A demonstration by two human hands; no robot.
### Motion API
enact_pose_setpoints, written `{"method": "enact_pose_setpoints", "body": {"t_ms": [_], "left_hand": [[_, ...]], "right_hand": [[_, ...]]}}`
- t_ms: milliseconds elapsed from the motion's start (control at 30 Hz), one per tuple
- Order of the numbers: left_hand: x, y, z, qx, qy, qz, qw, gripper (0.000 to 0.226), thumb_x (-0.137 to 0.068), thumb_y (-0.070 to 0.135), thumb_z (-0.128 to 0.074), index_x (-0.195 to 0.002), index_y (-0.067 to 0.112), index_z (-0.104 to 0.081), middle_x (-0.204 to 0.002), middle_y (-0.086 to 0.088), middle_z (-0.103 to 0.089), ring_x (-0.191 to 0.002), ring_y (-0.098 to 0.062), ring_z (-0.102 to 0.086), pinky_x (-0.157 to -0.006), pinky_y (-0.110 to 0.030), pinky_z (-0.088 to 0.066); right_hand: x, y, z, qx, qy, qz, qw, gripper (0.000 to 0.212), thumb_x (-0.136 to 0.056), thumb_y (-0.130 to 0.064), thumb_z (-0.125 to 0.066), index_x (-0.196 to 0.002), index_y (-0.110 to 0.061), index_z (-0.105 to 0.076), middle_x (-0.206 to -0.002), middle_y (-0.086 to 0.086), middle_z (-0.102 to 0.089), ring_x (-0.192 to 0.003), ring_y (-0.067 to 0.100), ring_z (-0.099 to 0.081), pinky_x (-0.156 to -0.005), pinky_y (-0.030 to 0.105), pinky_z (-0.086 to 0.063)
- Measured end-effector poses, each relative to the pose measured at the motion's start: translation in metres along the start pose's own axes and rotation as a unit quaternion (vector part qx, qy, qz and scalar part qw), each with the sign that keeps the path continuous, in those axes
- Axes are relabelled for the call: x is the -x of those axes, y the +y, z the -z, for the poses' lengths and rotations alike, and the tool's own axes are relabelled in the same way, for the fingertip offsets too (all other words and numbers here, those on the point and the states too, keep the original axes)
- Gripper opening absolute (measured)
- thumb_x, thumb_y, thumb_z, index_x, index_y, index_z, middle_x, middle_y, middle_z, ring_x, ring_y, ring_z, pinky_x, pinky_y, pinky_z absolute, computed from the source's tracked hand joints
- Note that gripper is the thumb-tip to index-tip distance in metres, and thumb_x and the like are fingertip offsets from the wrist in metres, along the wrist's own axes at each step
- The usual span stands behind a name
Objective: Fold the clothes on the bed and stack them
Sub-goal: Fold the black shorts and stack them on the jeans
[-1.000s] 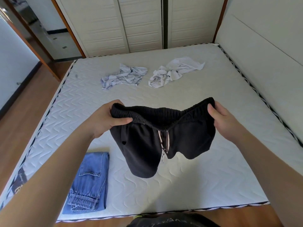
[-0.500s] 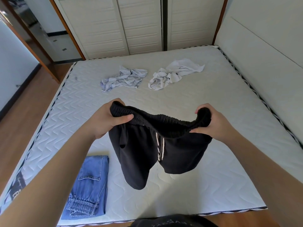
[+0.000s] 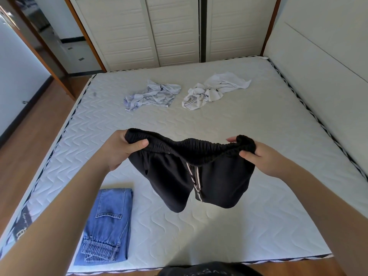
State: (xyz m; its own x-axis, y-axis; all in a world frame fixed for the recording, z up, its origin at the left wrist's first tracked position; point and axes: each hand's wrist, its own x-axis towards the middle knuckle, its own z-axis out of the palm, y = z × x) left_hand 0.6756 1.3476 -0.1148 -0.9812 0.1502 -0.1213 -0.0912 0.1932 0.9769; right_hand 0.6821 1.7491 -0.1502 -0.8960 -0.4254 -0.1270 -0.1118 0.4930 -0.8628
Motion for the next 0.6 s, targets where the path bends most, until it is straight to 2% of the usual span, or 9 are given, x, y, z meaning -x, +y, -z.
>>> {"method": "enact_pose_setpoints", "body": {"t_ms": [67, 133, 167, 233, 300, 367, 467, 533, 600], "left_hand": [[0.001, -0.001, 0.004, -0.013, -0.007, -0.009, 1.000, 0.043, -0.068, 0.036, -0.085, -0.095, 0.005, -0.072, -0.094, -0.008, -0.073, -0.093, -0.024, -0.068, -0.081, -0.028, -0.055], [0.004, -0.001, 0.007, -0.014, -0.016, -0.024, 0.999, 0.054, -0.069, 0.041, -0.078, -0.106, 0.003, -0.068, -0.101, -0.008, -0.071, -0.099, -0.023, -0.066, -0.089, -0.030, -0.053], [0.005, -0.002, 0.008, -0.006, -0.028, -0.032, 0.999, 0.056, -0.072, 0.042, -0.076, -0.113, 0.005, -0.067, -0.110, -0.009, -0.071, -0.106, -0.023, -0.065, -0.093, -0.030, -0.052], [0.009, -0.003, 0.009, 0.013, -0.062, -0.038, 0.997, 0.065, -0.077, 0.048, -0.076, -0.123, 0.005, -0.064, -0.126, -0.012, -0.066, -0.120, -0.025, -0.060, -0.102, -0.033, -0.048], [0.012, -0.005, 0.009, 0.038, -0.072, -0.033, 0.996, 0.073, -0.078, 0.054, -0.074, -0.124, -0.001, -0.061, -0.133, -0.014, -0.061, -0.127, -0.024, -0.056, -0.106, -0.034, -0.046], [0.013, -0.008, 0.006, 0.078, -0.053, -0.010, 0.995, 0.066, -0.085, 0.050, -0.067, -0.121, -0.005, -0.061, -0.131, -0.017, -0.061, -0.125, -0.025, -0.057, -0.104, -0.035, -0.047], [0.016, -0.011, -0.010, 0.184, 0.013, 0.048, 0.982, 0.041, -0.094, 0.038, -0.055, -0.106, 0.002, -0.071, -0.114, -0.017, -0.070, -0.107, -0.025, -0.067, -0.087, -0.032, -0.056], [0.017, -0.013, -0.024, 0.256, 0.065, 0.079, 0.961, 0.042, -0.093, 0.036, -0.054, -0.113, 0.002, -0.068, -0.114, -0.015, -0.070, -0.105, -0.024, -0.068, -0.081, -0.030, -0.058], [0.017, -0.014, -0.037, 0.304, 0.107, 0.115, 0.940, 0.047, -0.096, 0.036, -0.053, -0.125, 0.000, -0.060, -0.121, -0.016, -0.068, -0.111, -0.025, -0.066, -0.083, -0.033, -0.058]], "right_hand": [[0.003, -0.001, 0.000, -0.014, -0.007, 0.000, 1.000, 0.043, -0.102, -0.027, -0.044, -0.125, -0.062, -0.049, -0.127, -0.032, -0.057, -0.124, -0.009, -0.048, -0.101, 0.021, -0.035], [0.006, -0.001, 0.000, -0.038, 0.000, 0.004, 0.999, 0.040, -0.105, -0.022, -0.041, -0.130, -0.052, -0.052, -0.131, -0.025, -0.058, -0.127, -0.003, -0.049, -0.104, 0.021, -0.036], [0.007, -0.002, 0.001, -0.050, 0.009, 0.000, 0.999, 0.035, -0.104, -0.028, -0.040, -0.127, -0.049, -0.056, -0.128, -0.022, -0.061, -0.125, -0.002, -0.052, -0.101, 0.017, -0.039], [0.011, -0.004, 0.004, -0.073, 0.047, -0.021, 0.996, 0.030, -0.096, -0.053, -0.040, -0.112, -0.050, -0.065, -0.115, -0.021, -0.068, -0.112, -0.003, -0.060, -0.088, 0.014, -0.045], [0.010, 0.000, 0.006, -0.093, 0.094, -0.041, 0.990, 0.056, -0.081, -0.080, -0.039, -0.100, -0.038, -0.070, -0.102, -0.013, -0.073, -0.102, 0.010, -0.067, -0.084, 0.024, -0.049], [0.007, 0.005, 0.004, -0.157, 0.112, -0.057, 0.980, 0.080, -0.071, -0.089, -0.046, -0.096, -0.018, -0.071, -0.099, -0.001, -0.074, -0.101, 0.029, -0.068, -0.083, 0.032, -0.052], [-0.001, -0.001, -0.011, -0.322, 0.124, -0.095, 0.934, 0.076, -0.063, -0.083, -0.065, -0.102, -0.018, -0.075, -0.112, 0.006, -0.073, -0.106, 0.023, -0.069, -0.084, 0.033, -0.056], [-0.007, -0.004, -0.022, -0.385, 0.142, -0.110, 0.905, 0.073, -0.063, -0.078, -0.070, -0.105, -0.018, -0.076, -0.115, 0.008, -0.072, -0.108, 0.023, -0.069, -0.080, 0.033, -0.057], [-0.011, -0.007, -0.031, -0.415, 0.169, -0.127, 0.885, 0.065, -0.071, -0.074, -0.067, -0.104, -0.019, -0.076, -0.113, 0.007, -0.073, -0.105, 0.022, -0.069, -0.080, 0.034, -0.058]]}}
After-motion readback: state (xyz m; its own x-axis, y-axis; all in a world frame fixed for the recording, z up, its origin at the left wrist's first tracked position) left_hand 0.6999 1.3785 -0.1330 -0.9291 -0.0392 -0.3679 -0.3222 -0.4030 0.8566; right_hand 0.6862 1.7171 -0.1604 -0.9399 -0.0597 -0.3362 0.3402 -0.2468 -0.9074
